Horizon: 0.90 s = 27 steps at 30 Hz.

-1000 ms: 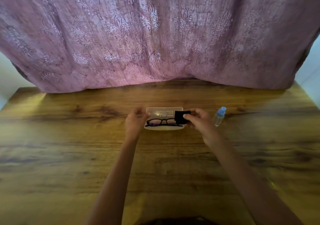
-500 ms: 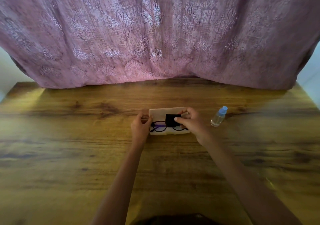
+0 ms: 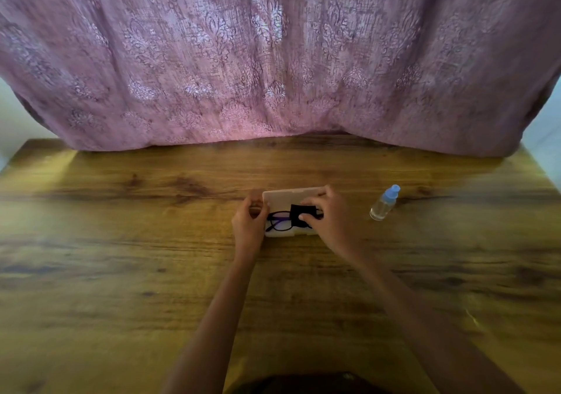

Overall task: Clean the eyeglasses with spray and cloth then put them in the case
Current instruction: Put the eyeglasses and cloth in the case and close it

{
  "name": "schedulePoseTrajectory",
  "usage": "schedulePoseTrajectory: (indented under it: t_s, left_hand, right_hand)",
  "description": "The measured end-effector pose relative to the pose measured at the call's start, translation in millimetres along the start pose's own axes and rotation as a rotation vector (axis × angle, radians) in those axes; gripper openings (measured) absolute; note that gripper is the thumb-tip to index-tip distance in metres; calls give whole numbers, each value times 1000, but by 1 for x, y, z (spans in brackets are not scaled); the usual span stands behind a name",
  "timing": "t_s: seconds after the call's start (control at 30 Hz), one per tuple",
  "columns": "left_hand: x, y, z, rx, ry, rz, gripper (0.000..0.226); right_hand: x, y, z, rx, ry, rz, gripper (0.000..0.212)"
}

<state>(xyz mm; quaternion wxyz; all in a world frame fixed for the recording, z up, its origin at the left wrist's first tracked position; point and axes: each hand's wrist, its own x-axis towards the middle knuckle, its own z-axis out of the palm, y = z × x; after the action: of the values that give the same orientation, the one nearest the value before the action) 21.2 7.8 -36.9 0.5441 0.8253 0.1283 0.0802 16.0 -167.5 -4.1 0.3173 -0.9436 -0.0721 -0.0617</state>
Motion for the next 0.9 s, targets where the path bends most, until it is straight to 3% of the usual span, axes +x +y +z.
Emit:
schedulePoseTrajectory:
  t_s: [0.1,0.4,0.5,0.6,0.7,0.77,0.9]
  left_hand:
    - [0,-2,1,6,4,1,11]
    - [1,-3,1,9,24,-12,10]
    - [1,-3,0,18,16,-2,11]
    - [2,-4,-1,25,-12,26,15]
    - [0,-5,-3,57,-52,81,27]
    - [-2,-5,-6,21,-105,93,38]
    - [-8,-7,-11,-190,-417,63,83]
  right_hand:
    - [-1,-1,1,-27,-84,-98,30]
    - [-4,1,5,-65,-84,-123,33]
    - [-5,1,-2,-33,-53,-158,55]
    - [-2,8,-11,-260,13,-241,95]
    - [2,20,-16,-428,-164,-244,126]
    - [2,28,-12,-406,-231,-218,126]
    - [-1,31,-8,-292,-171,-212,114]
